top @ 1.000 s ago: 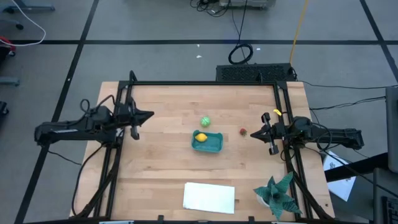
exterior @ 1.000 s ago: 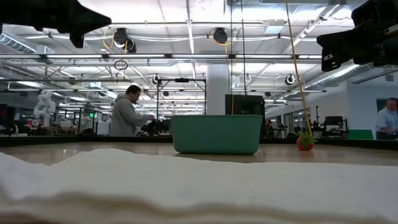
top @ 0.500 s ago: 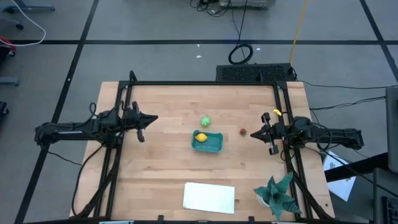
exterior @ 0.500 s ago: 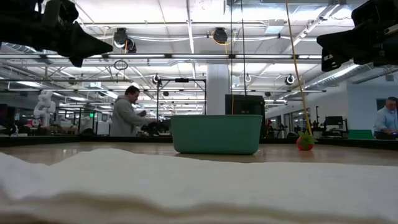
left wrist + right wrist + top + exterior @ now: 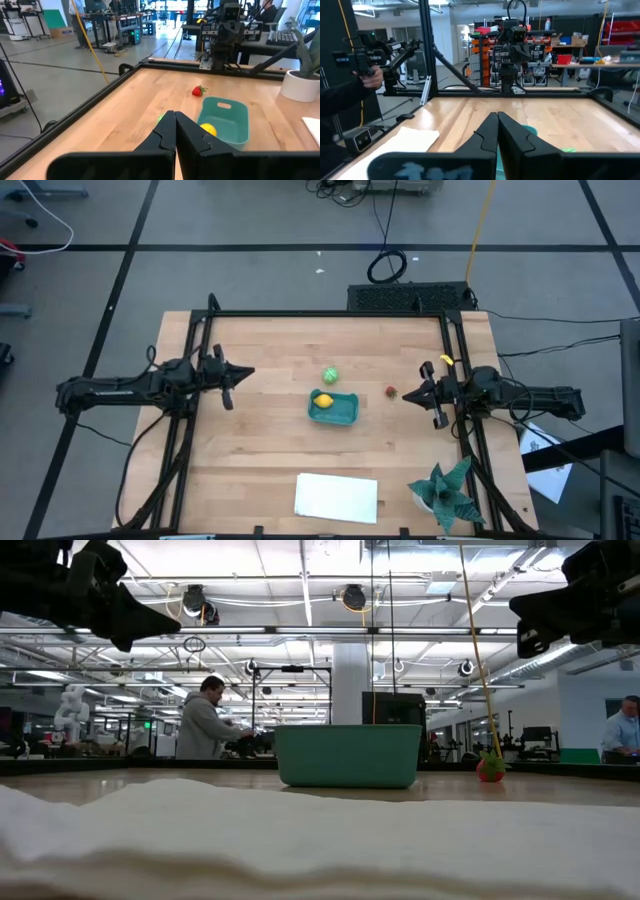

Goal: Pick and placing Produce into tupperware
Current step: Put the green cabbage into the blue bin

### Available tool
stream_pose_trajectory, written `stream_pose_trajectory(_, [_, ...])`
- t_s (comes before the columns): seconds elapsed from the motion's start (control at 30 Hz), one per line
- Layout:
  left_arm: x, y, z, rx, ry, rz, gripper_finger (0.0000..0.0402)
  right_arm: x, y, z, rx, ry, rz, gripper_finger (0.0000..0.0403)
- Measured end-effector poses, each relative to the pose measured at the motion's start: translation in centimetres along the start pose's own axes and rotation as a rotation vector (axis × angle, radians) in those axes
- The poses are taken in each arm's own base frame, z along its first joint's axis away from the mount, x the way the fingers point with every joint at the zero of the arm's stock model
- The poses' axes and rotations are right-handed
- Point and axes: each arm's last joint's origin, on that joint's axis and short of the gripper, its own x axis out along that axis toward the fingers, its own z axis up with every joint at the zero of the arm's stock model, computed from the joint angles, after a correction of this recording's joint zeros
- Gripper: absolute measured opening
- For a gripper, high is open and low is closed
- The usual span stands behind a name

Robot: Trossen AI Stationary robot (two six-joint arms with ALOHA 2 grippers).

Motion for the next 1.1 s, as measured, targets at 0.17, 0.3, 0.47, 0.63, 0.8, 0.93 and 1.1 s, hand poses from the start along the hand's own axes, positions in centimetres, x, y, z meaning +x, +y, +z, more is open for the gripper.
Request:
stream_pose_trajectory(0.17, [0.0, 0.0, 0.0, 0.022, 0.000, 0.000, 0.0000, 0.0, 0.0, 0.0, 0.034, 0.004, 0.000, 0.0000])
stream_pose_trajectory(0.3, [0.0, 0.0, 0.0, 0.034, -0.003, 0.000, 0.0002, 0.0, 0.0, 0.0, 0.020, 0.005, 0.000, 0.0000])
stream_pose_trajectory(0.47, [0.0, -0.1, 0.0, 0.044, 0.000, -0.036, 0.0009, 0.0, 0.0, -0.2, -0.086, 0.022, 0.000, 0.0000])
stream_pose_trajectory(0.63, [0.0, -0.1, -0.2, 0.046, 0.017, -0.051, 0.0016, 0.2, 0.0, -0.1, -0.107, 0.011, -0.001, 0.0000])
stream_pose_trajectory(0.8, [0.0, -0.1, -0.4, 0.067, 0.039, -0.053, 0.0012, 0.5, -0.7, -0.5, -0.054, 0.052, -0.180, 0.0000])
stream_pose_trajectory(0.93, [0.0, -0.1, -0.6, 0.091, 0.064, -0.055, 0.0003, 0.9, -1.1, -0.8, 0.002, 0.078, -0.291, 0.0000])
stream_pose_trajectory(1.1, [0.0, -0.1, -0.6, 0.158, 0.061, -0.057, 0.0009, 1.6, -1.2, -0.5, 0.044, 0.039, -0.294, 0.0000])
